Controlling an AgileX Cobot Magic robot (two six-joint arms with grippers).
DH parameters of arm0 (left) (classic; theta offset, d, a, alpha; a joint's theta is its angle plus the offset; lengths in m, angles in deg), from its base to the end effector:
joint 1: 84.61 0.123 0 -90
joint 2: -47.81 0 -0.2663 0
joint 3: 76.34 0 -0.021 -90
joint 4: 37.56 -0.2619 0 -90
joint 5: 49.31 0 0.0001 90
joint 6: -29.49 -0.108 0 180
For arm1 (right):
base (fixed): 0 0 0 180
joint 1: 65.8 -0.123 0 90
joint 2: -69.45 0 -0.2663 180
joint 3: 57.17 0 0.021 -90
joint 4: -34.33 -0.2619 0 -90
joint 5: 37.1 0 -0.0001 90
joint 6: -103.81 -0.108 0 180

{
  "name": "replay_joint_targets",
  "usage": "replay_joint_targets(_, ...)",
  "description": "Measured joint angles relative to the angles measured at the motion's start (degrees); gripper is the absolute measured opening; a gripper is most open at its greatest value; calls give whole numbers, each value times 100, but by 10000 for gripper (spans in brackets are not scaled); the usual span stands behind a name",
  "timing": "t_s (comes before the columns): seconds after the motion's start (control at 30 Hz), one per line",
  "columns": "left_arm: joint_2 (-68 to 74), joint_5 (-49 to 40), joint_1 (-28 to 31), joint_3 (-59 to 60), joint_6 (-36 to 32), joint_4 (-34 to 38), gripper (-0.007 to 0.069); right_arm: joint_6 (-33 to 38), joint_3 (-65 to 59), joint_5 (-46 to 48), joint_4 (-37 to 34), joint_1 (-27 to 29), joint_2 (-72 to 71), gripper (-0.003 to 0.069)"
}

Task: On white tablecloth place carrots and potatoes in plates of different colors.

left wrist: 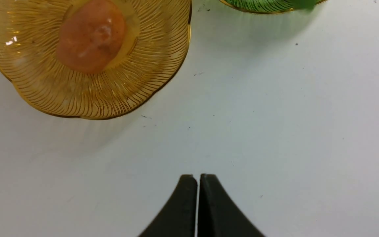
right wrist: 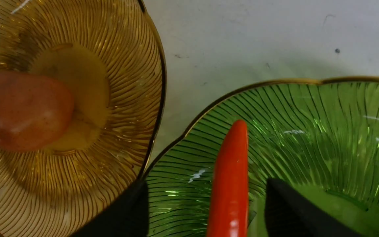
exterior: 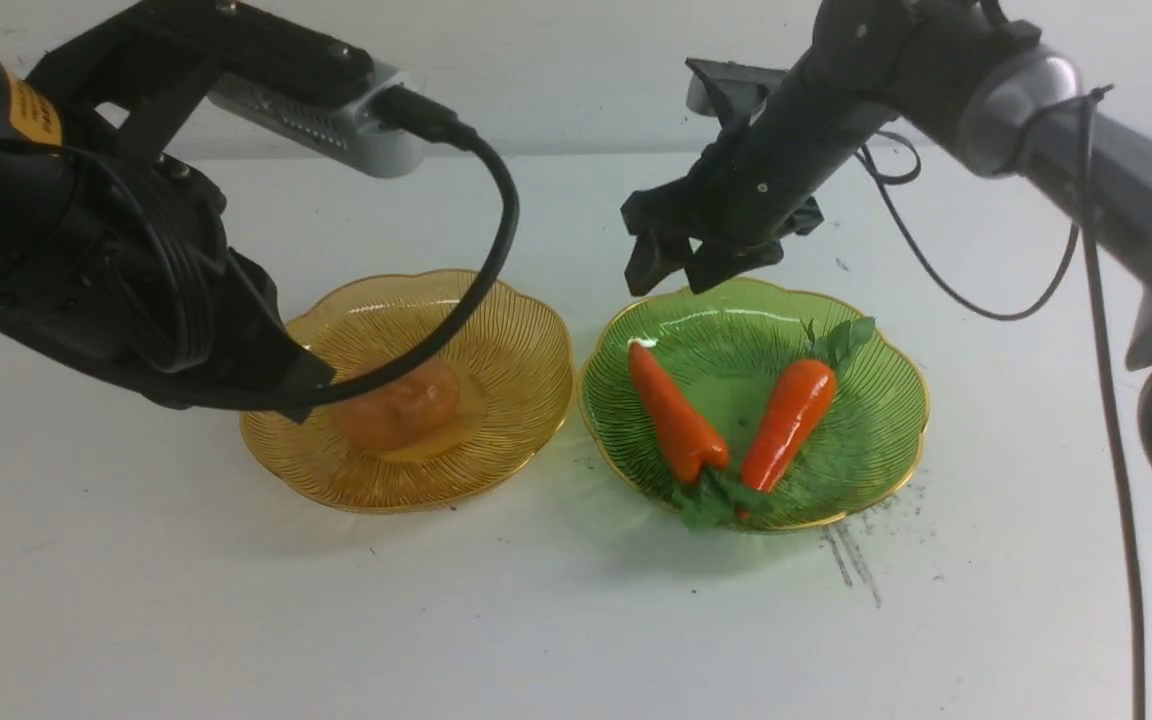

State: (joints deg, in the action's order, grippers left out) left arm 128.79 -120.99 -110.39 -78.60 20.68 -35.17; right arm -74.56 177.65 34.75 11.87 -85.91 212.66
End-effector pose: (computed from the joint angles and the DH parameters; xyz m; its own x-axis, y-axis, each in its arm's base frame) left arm 0.2361 -0.1188 0.3640 -0.7117 0.4993 -0.4941 0.5575 0.8295 0.0352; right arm 0.4661 0.2124 0.2169 -0.9156 -0.2365 -0.3252 -0.3540 0.8577 0.3728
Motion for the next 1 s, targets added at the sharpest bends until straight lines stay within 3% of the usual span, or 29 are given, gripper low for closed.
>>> replay_joint_targets(0.03, 0, 0, 0, 0, 0, 0, -4, -196, 5, 0, 119, 0, -7, 575)
replay_joint_targets(0.1, 0, 0, 0, 0, 0, 0, -4, -398, -7, -5, 291, 19, -73, 649)
replay_joint_targets(0.2, 0, 0, 0, 0, 0, 0, -4, -495, -186, -5, 565, 73, -396, 677)
replay_joint_targets(0.27, 0, 0, 0, 0, 0, 0, -4, -460, -443, -5, 946, 130, -745, 653)
replay_joint_targets(0.43, 0, -2, 0, 0, 0, 0, -4, -350, -1805, -40, 2246, 596, -2172, 437)
replay_joint_targets(0.47, 0, -2, 0, 0, 0, 5, -4, -350, -2442, -42, 2521, 1054, -2648, 316)
replay_joint_targets(0.53, 0, -2, 0, 0, 0, 21, -4, -402, -2828, -42, 2580, 1456, -2872, 227)
replay_joint_targets(0.57, 0, -2, 0, 0, 0, 47, -4, -542, -3208, -42, 2513, 2060, -3022, 153)
replay_joint_targets(0.63, 0, -2, 0, 0, 0, 81, -4, -669, -3536, -42, 2246, 2581, -3076, 96)
replay_joint_targets(0.67, 0, -2, 0, 0, 0, 105, -4, -604, -3789, -42, 1866, 3093, -3075, 74)
replay_joint_targets(0.73, 0, -2, 0, 0, 0, 130, -4, -293, -3975, -35, 1519, 3439, -3064, 73)
replay_joint_targets(0.83, 0, -2, 0, 0, 0, 150, -4, 265, -4054, -41, 1172, 3688, -3018, 132)
replay_joint_targets(1.0, 0, -2, 0, 4, 0, 152, -4, 197, -4054, -67, 1529, 3711, -2887, 337)
